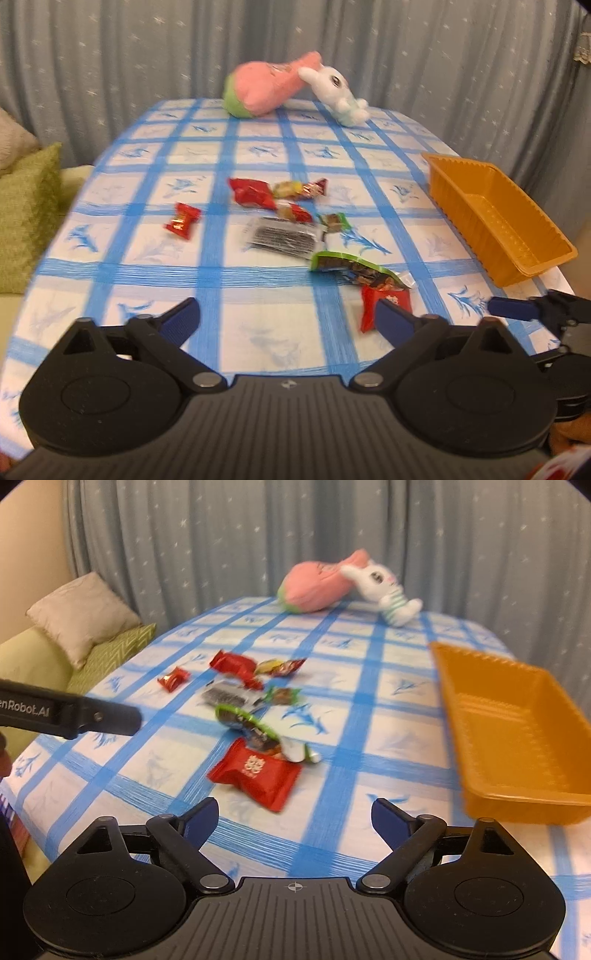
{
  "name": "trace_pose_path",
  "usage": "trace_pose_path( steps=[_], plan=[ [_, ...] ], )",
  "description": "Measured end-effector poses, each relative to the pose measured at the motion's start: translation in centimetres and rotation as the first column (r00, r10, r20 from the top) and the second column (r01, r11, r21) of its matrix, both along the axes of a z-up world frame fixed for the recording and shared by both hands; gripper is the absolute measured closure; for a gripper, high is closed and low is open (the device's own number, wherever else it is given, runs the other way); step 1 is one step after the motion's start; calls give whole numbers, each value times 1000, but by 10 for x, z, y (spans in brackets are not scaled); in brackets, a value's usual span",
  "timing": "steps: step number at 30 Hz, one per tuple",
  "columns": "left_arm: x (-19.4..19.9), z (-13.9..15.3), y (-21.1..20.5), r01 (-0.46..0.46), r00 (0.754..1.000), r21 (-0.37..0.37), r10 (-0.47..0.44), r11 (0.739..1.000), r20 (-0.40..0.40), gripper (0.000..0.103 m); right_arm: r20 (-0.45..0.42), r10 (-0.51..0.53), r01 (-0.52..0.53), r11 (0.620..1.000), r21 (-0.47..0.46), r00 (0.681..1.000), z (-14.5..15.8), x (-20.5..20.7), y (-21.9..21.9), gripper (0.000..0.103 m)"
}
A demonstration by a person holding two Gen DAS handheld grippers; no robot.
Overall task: Organize snacks
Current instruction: 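Grasp the red candy with the left tool while the right tool grasps the green-edged packet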
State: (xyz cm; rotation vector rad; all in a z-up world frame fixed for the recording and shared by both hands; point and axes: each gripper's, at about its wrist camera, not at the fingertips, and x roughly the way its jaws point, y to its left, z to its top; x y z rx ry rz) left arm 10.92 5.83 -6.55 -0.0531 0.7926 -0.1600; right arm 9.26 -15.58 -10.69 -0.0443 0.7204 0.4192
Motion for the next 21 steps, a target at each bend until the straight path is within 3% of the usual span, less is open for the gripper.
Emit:
trace_pose_path(
  steps=[7,12,18,20,21],
  plan=[
    [32,-27,-24,185,982,-43,-187,982,-42,17,-48,-4,3,1000,-27,999,-17,25,1,25],
    [51,-43,-43,260,963,-66,-264,963,-58,25,-82,-18,17,1000,-19,996,-27,26,-9,33],
    [61,-57,-57,295,948,-103,-305,950,-93,51,-73,-59,57,998,-33,996,-28,26,-19,33],
    [60,-58,-61,302,947,-94,-309,949,-81,55,-78,-66,64,998,-28,995,-29,27,-22,33],
    [60,-58,-61,307,946,-96,-315,947,-80,63,-76,-66,65,998,-27,995,-29,27,-22,33]
  ],
)
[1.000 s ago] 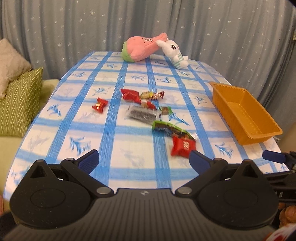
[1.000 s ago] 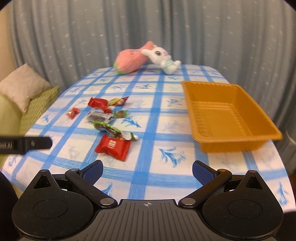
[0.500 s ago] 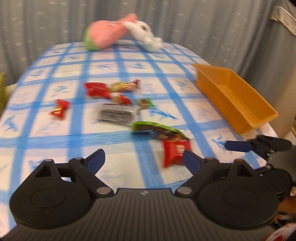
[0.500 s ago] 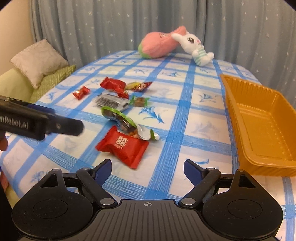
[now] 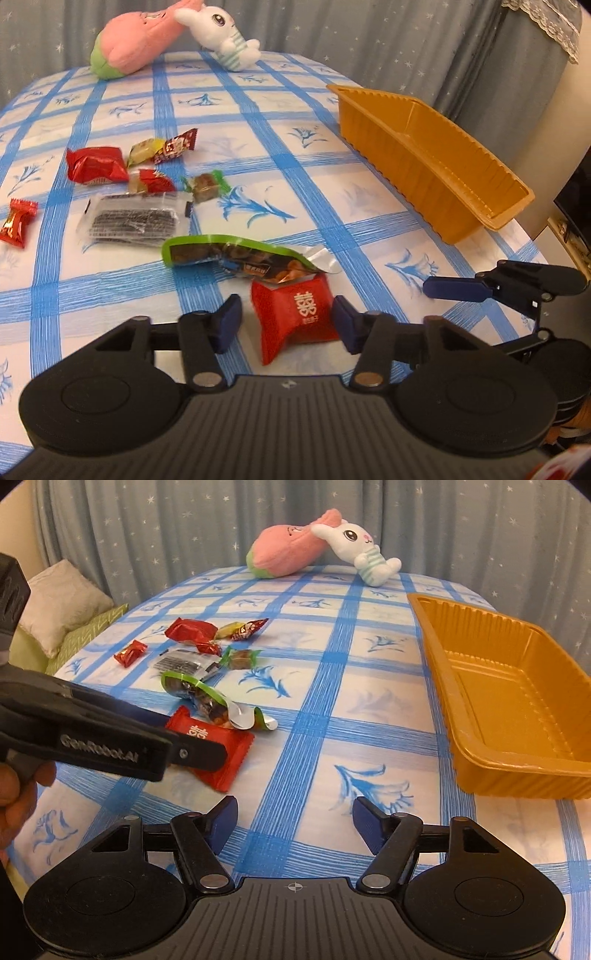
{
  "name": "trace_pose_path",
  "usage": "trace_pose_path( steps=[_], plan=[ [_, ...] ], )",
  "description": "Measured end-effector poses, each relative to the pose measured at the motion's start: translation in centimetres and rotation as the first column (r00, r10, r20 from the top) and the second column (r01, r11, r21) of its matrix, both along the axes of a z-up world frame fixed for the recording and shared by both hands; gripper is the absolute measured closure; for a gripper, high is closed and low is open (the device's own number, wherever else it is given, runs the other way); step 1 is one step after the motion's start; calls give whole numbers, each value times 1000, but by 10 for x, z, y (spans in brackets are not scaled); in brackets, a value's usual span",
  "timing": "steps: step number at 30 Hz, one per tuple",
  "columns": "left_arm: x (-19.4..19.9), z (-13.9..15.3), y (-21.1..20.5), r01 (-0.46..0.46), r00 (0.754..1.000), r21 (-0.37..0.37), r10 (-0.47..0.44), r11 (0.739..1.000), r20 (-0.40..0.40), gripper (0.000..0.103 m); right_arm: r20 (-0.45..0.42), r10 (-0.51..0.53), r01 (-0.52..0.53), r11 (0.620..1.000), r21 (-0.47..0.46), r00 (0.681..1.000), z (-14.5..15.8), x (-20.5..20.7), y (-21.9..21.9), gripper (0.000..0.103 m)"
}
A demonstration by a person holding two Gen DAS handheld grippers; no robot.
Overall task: Organize snacks
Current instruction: 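Grasp the red candy with the left tool while the right tool grasps the green-edged packet, then carry both snacks over the orange tray and open the left tool to drop the red candy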
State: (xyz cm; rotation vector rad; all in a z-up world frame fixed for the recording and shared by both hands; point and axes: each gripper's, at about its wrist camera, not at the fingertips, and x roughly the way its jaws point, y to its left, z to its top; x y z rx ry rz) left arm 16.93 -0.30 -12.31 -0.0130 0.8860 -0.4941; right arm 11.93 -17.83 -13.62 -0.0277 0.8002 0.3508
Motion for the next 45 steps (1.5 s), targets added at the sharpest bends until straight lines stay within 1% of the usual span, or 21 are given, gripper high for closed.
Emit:
trace_pose_path(
  steps=[1,4,7,10,13,18,21,24,25,28,31,32,35,36,38,40,41,45],
  plan=[
    [0,0,0,5,1000,-8,-5,1000,-5,69,1,-1,1,1000,-1,1000,0,0,0,33],
    [-4,5,2,-1,1000,-4,1,1000,8,76,6,0,0,1000,6,1000,1,-1,0,33],
    [-12,12,12,-28,999,18,27,999,32,80,16,11,-11,1000,10,1000,4,-1,3,33],
    [-17,18,30,-91,995,37,89,995,55,83,41,42,-43,999,10,998,8,-1,9,33],
    [-19,22,52,-166,984,43,163,985,70,83,74,98,-98,995,-1,992,12,0,20,33],
    [-16,21,83,-277,959,31,275,960,68,83,150,217,-206,975,-86,965,15,9,46,33],
    [-15,17,89,-293,955,21,291,956,60,83,182,263,-243,962,-126,947,13,20,57,33],
    [-13,13,87,-290,956,29,288,956,59,83,180,306,-280,947,-157,935,9,36,67,34],
    [-13,11,86,-288,957,32,287,957,53,82,178,318,-290,943,-165,931,7,40,69,35],
    [-12,6,86,-288,957,34,286,957,38,79,158,355,-324,927,-191,921,2,54,77,49],
    [-10,2,87,-288,957,29,287,957,30,76,137,369,-340,920,-196,919,-3,63,81,53],
    [-9,1,88,-289,957,26,289,957,27,75,130,373,-345,918,-197,919,-5,65,82,56],
    [-6,-1,88,-293,956,12,292,956,19,76,136,381,-353,916,-192,915,-7,64,83,65],
    [-6,-1,87,-293,956,9,292,956,18,77,139,386,-356,913,-199,912,-7,63,84,67],
    [-5,0,86,-293,956,1,293,956,20,80,145,388,-357,912,-201,910,-6,61,85,75],
    [-6,1,84,-290,957,-6,290,957,25,84,147,387,-356,914,-196,910,-5,60,86,78],
    [-7,2,82,-292,956,-6,292,957,29,84,150,385,-355,915,-192,911,-4,59,85,80],
    [-9,7,76,-292,955,0,292,956,46,85,154,357,-334,929,-159,921,1,56,81,80]
  ],
)
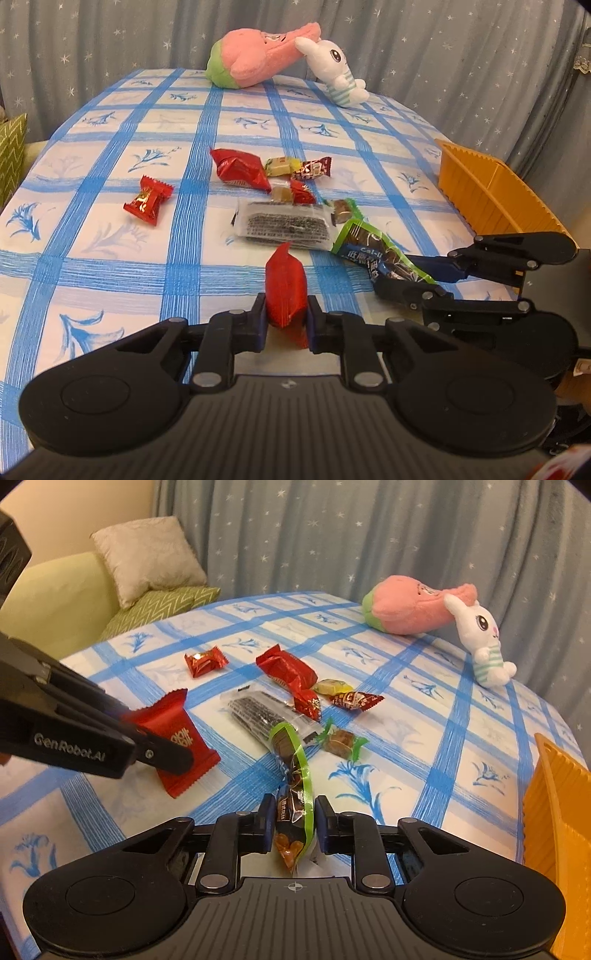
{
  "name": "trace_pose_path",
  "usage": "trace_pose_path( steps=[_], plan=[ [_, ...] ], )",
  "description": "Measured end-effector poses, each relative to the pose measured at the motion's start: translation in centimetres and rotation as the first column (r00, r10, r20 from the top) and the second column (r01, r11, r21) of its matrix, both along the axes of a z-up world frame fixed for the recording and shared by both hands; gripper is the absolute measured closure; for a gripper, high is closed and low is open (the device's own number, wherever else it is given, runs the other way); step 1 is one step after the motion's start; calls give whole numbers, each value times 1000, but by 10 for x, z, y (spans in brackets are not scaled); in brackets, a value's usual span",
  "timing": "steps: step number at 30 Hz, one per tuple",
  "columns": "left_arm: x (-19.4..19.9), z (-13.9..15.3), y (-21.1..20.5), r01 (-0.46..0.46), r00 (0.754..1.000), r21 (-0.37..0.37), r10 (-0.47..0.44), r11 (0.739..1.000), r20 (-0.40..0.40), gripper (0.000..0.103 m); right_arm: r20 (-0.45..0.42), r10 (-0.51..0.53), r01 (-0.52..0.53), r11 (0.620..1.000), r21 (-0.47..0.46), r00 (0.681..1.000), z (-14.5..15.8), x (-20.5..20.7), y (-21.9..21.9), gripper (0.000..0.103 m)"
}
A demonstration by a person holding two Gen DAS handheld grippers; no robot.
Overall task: Organize snacks
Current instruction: 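Carry both snacks over the orange tray and open the left tool to drop the red candy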
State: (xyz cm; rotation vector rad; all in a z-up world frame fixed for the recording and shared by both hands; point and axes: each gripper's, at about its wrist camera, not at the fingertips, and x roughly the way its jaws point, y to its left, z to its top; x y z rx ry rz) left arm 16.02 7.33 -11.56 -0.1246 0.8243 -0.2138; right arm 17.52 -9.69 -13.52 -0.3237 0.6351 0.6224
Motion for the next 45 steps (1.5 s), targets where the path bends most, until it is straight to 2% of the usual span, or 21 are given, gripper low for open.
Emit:
trace_pose_path(
  steps=[9,18,27,35,40,45],
  plan=[
    [-5,18,-16,17,999,0,-17,1000,45,86,33,-93,91,994,53,995,19,-13,-21,80],
    [-5,44,-53,65,991,-4,-64,998,120,86,96,-198,191,978,80,976,45,-24,-49,80],
    [-5,68,-99,105,980,-30,-98,994,170,86,135,-368,353,927,125,920,78,-32,-112,80],
    [2,83,-158,176,967,-49,-164,983,193,86,146,-485,469,873,132,862,87,-35,-178,80],
    [13,87,-191,208,960,-59,-192,976,202,86,105,-558,537,826,172,823,86,-33,-218,80],
    [23,87,-218,233,955,-52,-219,971,202,86,43,-599,577,785,226,799,85,-27,-247,80]
  ],
)
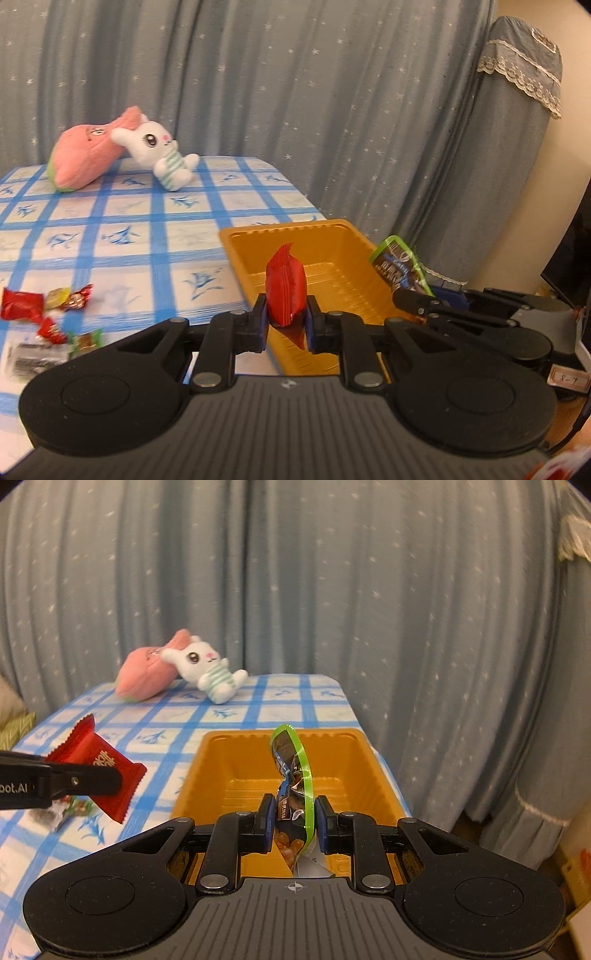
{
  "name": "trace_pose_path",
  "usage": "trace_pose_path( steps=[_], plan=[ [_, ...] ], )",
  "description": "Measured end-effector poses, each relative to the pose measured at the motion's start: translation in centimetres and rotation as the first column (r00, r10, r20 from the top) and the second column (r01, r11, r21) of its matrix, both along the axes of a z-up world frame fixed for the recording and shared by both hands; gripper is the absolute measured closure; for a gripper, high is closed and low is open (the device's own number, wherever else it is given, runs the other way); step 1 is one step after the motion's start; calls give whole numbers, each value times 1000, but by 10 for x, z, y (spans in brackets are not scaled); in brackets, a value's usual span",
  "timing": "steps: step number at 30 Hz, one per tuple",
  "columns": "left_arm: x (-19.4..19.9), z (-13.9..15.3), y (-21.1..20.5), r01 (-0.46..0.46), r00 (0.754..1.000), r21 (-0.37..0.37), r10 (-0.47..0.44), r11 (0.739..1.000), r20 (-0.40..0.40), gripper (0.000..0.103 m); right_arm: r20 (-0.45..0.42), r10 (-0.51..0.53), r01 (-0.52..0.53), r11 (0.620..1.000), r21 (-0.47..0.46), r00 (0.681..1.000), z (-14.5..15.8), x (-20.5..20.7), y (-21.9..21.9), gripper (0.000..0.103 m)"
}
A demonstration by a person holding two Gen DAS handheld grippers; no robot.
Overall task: Organize snacks
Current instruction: 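Carry both snacks over the orange tray and open the left tool to drop the red candy, then open the right tool to drop the green-edged packet into the tray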
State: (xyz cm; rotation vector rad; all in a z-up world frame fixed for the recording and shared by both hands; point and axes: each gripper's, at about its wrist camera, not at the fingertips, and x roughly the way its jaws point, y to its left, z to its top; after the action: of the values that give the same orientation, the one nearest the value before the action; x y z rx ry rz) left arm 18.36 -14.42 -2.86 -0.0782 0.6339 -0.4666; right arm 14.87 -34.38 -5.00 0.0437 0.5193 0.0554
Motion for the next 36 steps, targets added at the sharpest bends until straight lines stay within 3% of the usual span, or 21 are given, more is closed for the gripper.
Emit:
trace_pose_path(
  steps=[9,17,19,20,29,36],
  plan=[
    [14,-14,-36,31,999,29,-30,999,-16,86,-41,-45,48,995,91,998,-5,11,-26,80],
    [21,-26,-55,59,998,58,-57,997,-36,85,-82,-70,79,990,119,994,-9,13,-38,80],
    [23,-28,-57,54,998,62,-52,997,-39,68,-81,-71,81,990,119,994,-9,12,-39,80],
    [23,-28,-55,54,998,59,-52,997,-41,65,-83,-71,81,989,121,994,-10,12,-39,80],
    [18,-26,-36,15,999,69,-13,998,-40,64,-93,-59,71,989,127,994,-10,15,-36,80],
    [13,-21,-25,-7,1000,68,8,998,-23,56,-78,-40,52,987,154,996,-9,15,-33,80]
  ],
)
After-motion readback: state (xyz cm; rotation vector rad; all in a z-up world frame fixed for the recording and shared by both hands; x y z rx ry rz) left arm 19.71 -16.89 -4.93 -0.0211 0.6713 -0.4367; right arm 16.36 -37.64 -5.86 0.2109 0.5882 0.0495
